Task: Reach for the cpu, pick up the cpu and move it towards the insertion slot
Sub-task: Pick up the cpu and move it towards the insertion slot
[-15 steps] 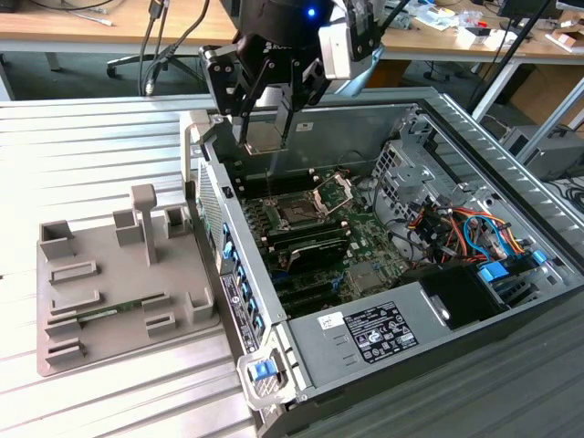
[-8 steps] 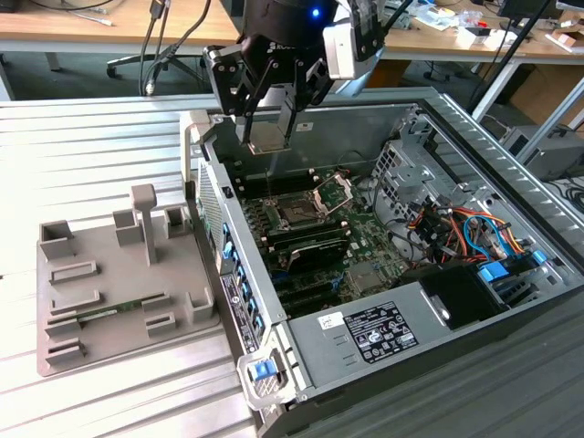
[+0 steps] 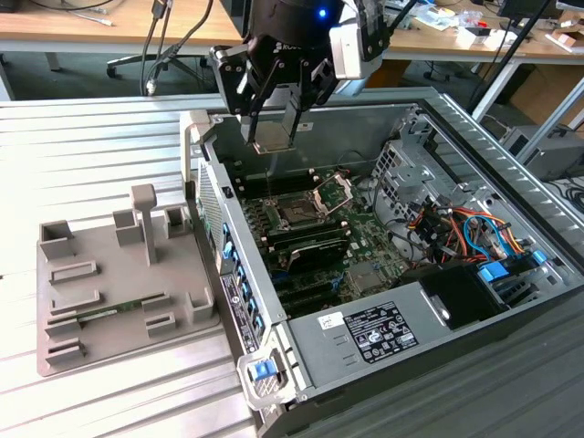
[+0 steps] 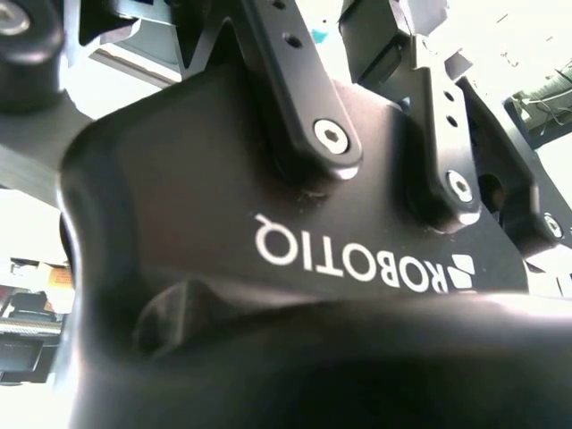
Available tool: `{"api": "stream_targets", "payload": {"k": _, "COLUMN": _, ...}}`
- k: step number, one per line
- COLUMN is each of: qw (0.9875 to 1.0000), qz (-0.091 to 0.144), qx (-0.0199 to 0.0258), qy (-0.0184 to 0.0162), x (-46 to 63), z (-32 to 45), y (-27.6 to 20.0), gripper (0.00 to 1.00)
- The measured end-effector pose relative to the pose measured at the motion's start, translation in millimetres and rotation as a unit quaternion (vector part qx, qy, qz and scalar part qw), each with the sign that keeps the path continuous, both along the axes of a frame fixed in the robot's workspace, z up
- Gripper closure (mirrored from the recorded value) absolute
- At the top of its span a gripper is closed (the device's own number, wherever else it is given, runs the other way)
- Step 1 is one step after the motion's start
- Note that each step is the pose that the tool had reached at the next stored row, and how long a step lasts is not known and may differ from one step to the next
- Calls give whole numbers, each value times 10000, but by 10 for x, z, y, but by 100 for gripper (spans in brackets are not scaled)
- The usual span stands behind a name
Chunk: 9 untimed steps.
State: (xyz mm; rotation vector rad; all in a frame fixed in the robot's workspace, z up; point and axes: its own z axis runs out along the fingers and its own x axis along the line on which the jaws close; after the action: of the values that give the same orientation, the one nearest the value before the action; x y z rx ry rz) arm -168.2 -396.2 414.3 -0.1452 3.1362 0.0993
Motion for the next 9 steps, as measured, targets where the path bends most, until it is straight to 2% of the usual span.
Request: {"api": "stream_targets", "payload": {"k": 9, "qw": 10000, "qz": 0, "qx": 0, "qy": 0, "x": 65, "z": -1, "y": 0, "gripper": 46}}
